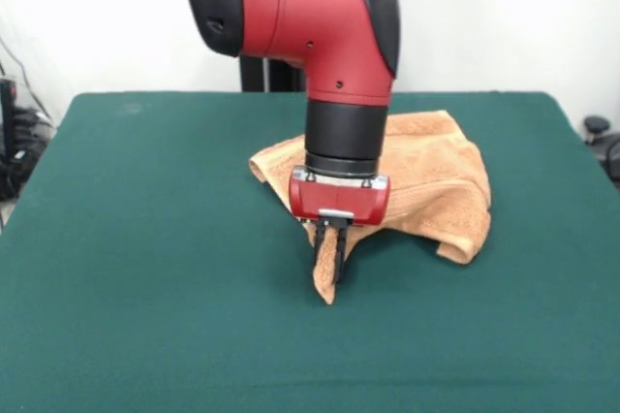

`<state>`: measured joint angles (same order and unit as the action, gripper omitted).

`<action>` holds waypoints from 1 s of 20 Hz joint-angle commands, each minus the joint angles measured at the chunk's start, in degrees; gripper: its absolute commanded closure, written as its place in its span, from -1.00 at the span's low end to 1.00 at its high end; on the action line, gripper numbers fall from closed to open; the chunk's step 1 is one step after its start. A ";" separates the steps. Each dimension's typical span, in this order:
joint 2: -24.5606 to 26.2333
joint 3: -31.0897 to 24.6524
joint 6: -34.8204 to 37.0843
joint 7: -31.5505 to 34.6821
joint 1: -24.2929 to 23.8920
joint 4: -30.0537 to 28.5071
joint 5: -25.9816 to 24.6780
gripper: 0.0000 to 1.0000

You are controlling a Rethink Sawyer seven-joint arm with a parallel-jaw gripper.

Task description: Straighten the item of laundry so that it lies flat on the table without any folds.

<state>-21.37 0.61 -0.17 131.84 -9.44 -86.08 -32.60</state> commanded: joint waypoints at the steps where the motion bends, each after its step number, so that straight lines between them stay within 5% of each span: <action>1: -1.62 -9.15 17.46 3.25 -8.00 -4.13 9.91 1.00; 20: -0.71 -13.53 17.01 5.10 -5.79 -2.43 17.19 1.00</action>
<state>-24.52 -4.31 12.62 131.84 -18.19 -87.15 -20.19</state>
